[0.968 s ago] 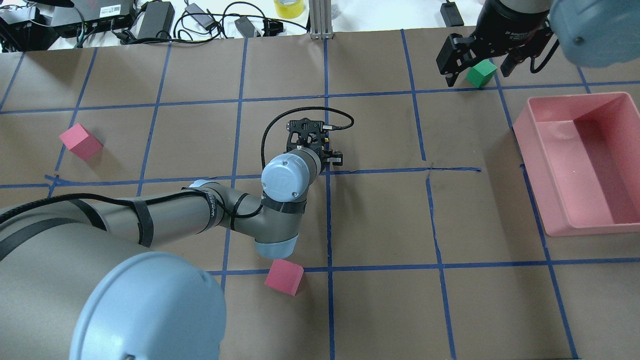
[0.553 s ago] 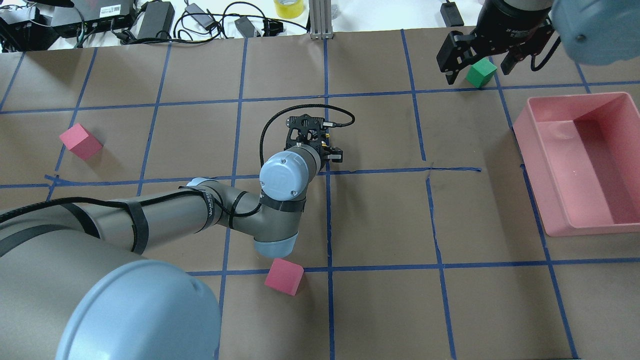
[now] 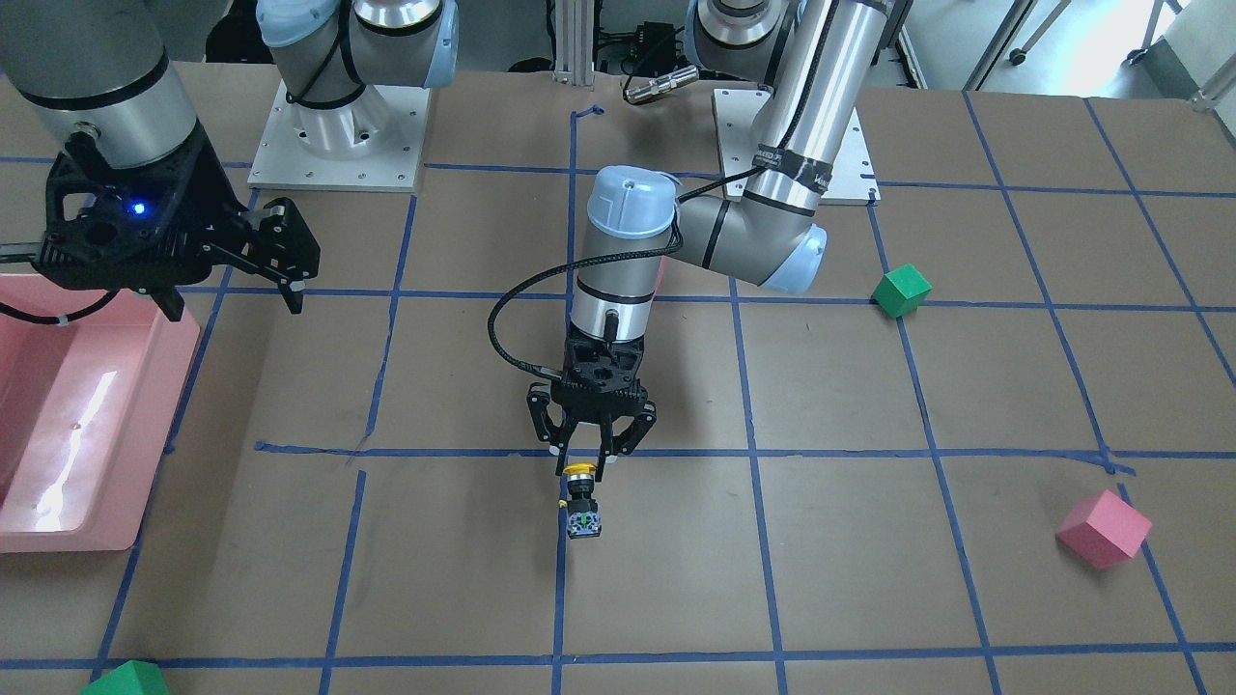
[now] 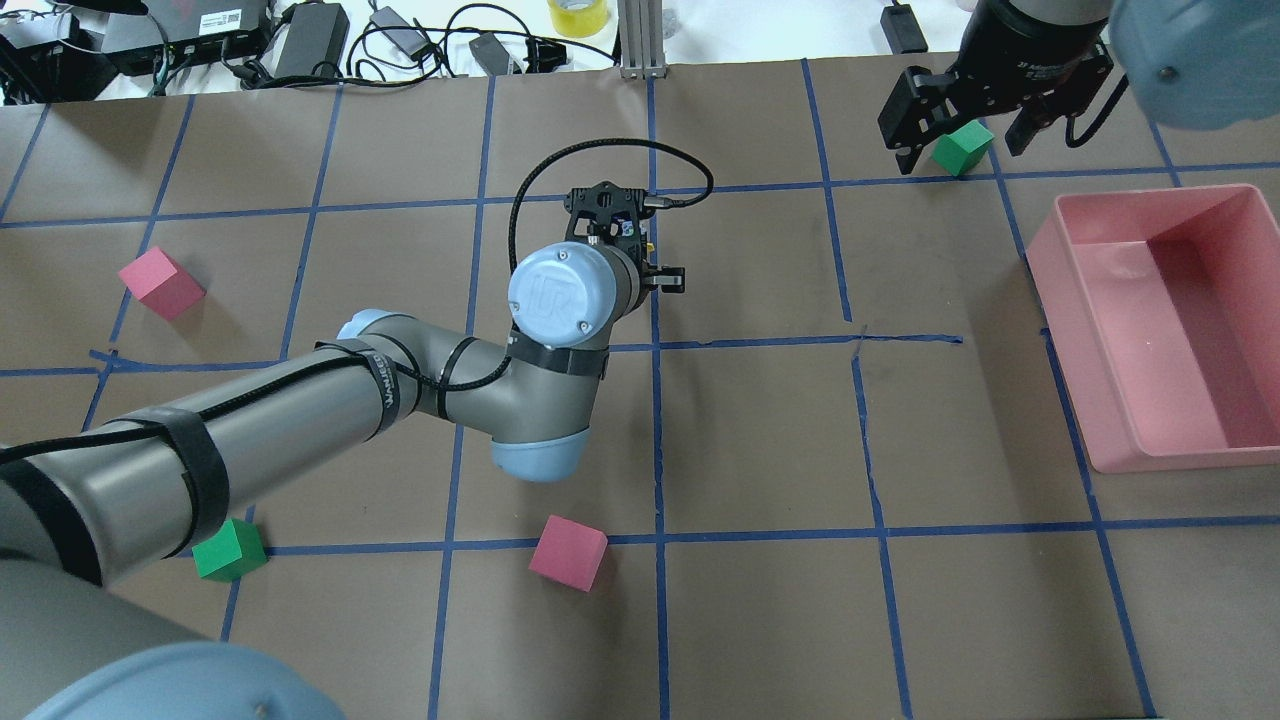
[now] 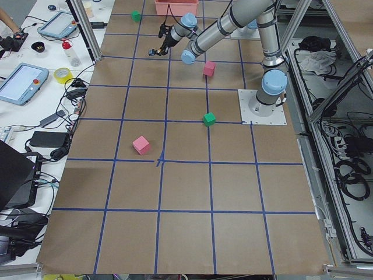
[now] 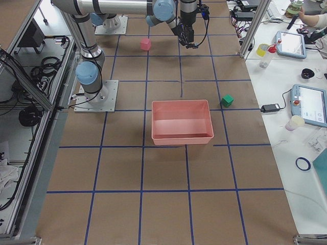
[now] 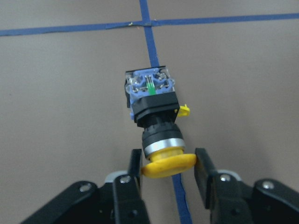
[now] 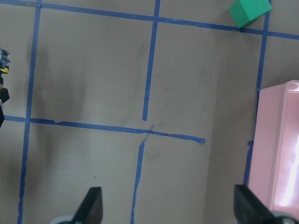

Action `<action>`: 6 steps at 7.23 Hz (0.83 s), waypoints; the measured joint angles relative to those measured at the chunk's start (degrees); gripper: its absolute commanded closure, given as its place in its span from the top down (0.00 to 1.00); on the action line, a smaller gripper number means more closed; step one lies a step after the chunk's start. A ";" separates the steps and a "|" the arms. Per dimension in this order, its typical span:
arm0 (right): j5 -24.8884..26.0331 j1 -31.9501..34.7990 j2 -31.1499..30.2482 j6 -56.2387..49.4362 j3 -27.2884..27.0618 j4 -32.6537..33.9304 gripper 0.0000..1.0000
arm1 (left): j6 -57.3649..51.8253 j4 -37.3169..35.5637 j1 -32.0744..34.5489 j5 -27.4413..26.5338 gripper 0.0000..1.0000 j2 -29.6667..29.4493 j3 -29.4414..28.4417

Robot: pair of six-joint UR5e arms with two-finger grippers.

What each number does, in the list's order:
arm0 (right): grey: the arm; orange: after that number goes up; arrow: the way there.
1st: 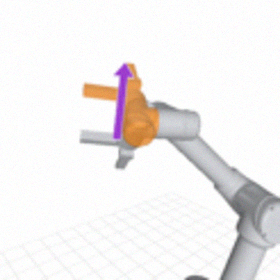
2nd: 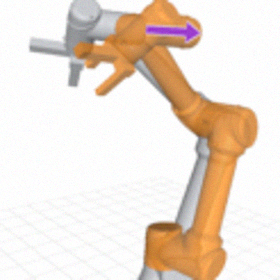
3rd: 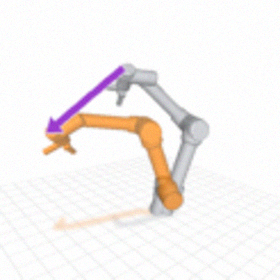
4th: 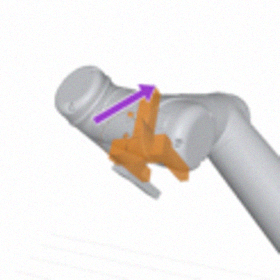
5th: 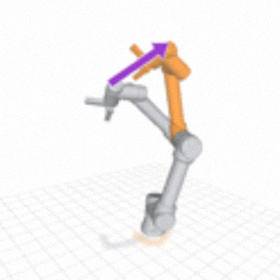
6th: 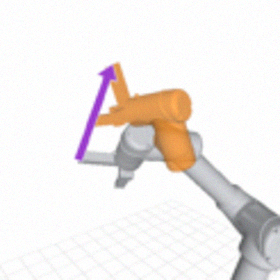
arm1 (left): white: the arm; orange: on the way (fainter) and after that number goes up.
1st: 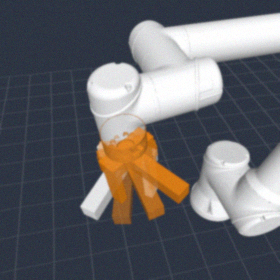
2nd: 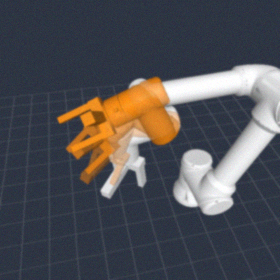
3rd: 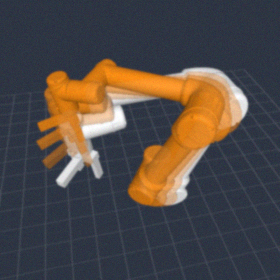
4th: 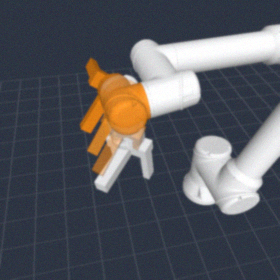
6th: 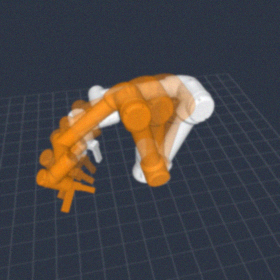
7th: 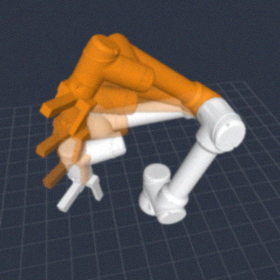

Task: Align button upright
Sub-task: 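Lift and rotate the button with the left gripper to stand cap-up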

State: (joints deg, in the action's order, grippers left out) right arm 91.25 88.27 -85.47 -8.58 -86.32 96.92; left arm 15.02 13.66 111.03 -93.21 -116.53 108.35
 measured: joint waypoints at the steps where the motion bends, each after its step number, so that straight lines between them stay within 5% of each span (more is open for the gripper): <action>1: 0.17 -0.07 -0.26 0.18 0.00 -0.11 1.00 | 1.15 12.67 0.02 0.43 0.12 1.76 -4.66; 3: 0.03 -0.10 -0.92 0.30 0.01 -0.17 1.00 | 2.93 36.39 0.01 3.27 0.12 3.54 -13.46; 6: 0.03 0.02 -1.05 0.49 -0.20 0.53 1.00 | 2.41 55.26 -2.72 12.90 0.11 2.87 -17.12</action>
State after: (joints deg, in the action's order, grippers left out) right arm 91.28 88.29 -86.52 -8.08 -86.52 97.45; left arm 17.43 68.92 108.32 -80.31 -113.66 91.23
